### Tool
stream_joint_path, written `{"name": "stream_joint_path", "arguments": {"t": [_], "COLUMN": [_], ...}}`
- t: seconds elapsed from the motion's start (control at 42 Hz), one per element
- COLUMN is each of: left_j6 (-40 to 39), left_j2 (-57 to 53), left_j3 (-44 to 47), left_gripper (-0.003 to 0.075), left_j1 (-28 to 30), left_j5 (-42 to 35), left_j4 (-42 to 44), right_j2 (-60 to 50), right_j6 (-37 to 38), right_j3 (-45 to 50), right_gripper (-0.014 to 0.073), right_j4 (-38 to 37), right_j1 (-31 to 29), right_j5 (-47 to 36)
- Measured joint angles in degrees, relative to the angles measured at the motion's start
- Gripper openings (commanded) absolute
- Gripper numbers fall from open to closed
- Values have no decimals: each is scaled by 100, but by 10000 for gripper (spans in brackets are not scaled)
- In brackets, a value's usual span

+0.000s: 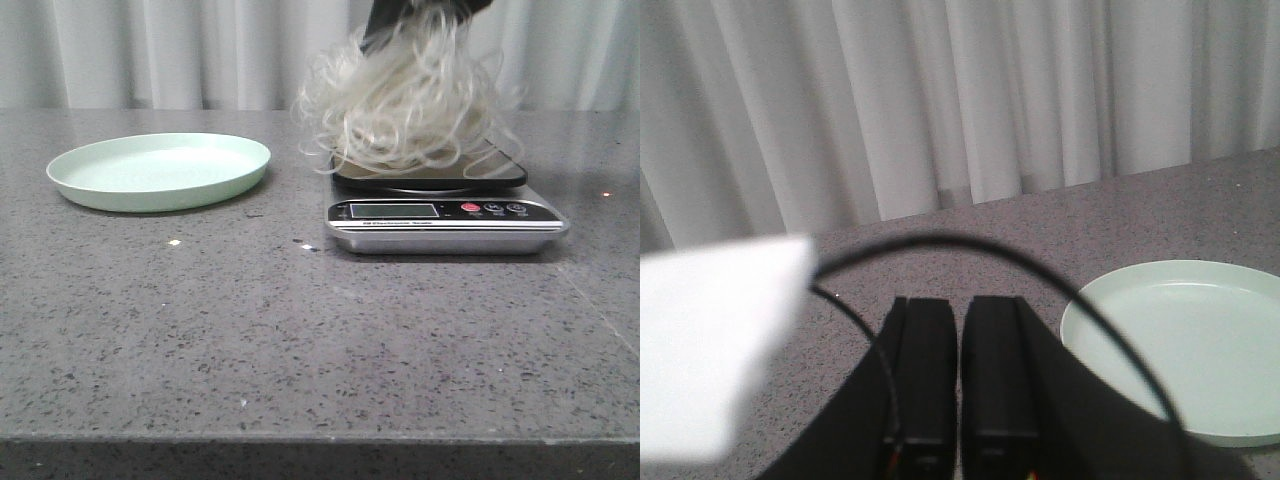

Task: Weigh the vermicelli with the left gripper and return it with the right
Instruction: 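Carry the vermicelli with the right gripper over the green plate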

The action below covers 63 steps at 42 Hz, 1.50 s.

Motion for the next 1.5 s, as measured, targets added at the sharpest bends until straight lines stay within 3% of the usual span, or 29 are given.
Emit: {"name": "stream_joint_path", "arguments": {"t": [0.214, 0.452, 0.905, 1.5], "left_j6": [0, 0, 0, 0], "left_j2": [0, 0, 0, 0], "left_j3": [0, 0, 0, 0], "left_gripper": [137, 137, 137, 137], "left_j1": [0, 0, 0, 0], "left_j5": [0, 0, 0, 0], "left_j4": [0, 0, 0, 0], "right_j2": [0, 0, 969, 1842], "right_j6": [-11, -11, -11, -11], "right_j3": [-891, -1465, -1497, -1497], "right_gripper": [158, 153, 153, 153], "right_j4": [52, 326, 449, 462], "right_j1": [79, 488, 1537, 1650], "right_j5": [373, 168, -1458, -2170]}}
